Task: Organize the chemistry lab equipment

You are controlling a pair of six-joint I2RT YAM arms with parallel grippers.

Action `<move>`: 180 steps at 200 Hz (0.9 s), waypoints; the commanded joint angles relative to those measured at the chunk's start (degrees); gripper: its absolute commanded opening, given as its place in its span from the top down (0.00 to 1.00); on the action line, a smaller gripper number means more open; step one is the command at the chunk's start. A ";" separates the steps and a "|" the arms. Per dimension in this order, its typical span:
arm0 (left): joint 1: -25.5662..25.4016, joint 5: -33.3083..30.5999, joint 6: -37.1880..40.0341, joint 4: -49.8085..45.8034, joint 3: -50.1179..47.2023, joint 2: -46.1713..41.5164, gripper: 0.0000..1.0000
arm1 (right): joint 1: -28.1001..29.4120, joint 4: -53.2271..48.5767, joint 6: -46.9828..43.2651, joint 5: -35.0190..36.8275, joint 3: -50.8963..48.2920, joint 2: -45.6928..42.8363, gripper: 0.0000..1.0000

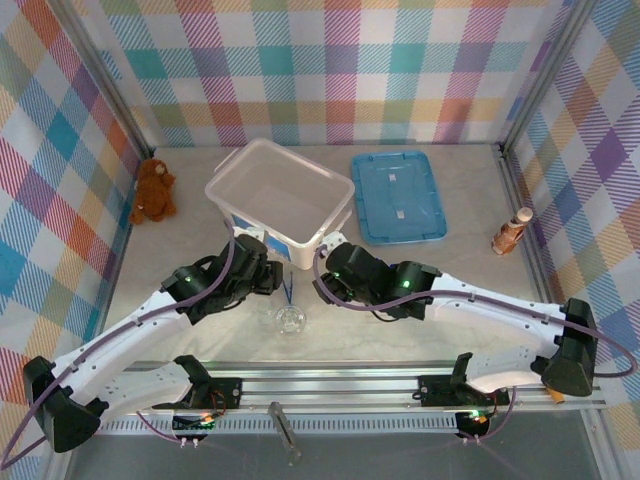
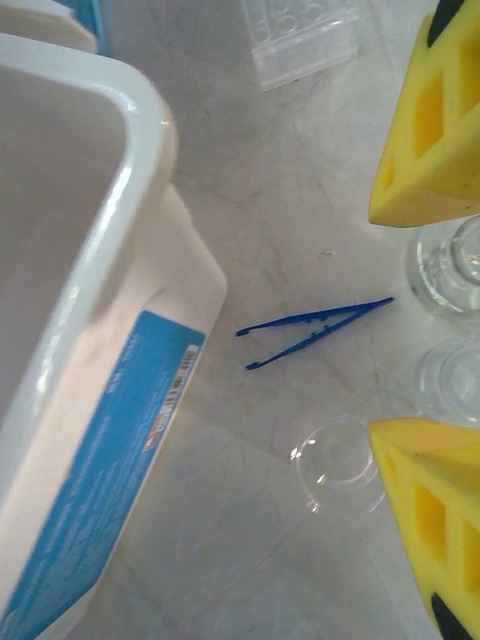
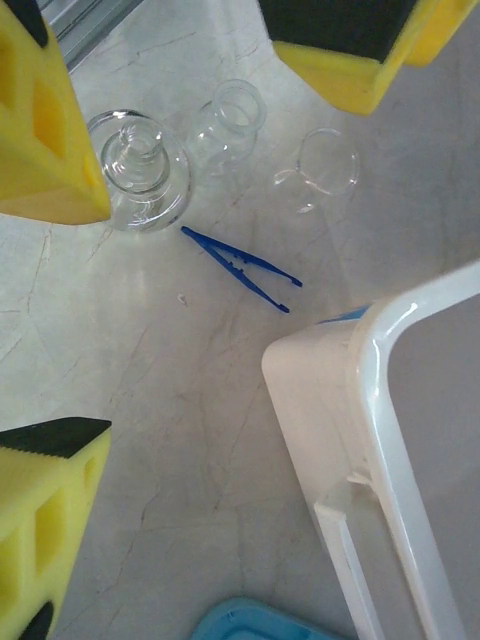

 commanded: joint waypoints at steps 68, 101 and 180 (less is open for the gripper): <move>-10.61 0.91 -6.59 -4.60 -1.31 5.59 0.50 | -1.55 -2.91 6.63 0.40 5.60 7.76 0.54; -13.44 1.53 -7.30 -5.12 -1.64 8.11 0.50 | -5.59 -4.52 10.39 0.07 5.10 6.42 0.54; -15.19 2.21 -9.02 -3.96 -3.65 11.28 0.55 | -11.18 -5.47 11.56 -0.44 2.61 0.51 0.55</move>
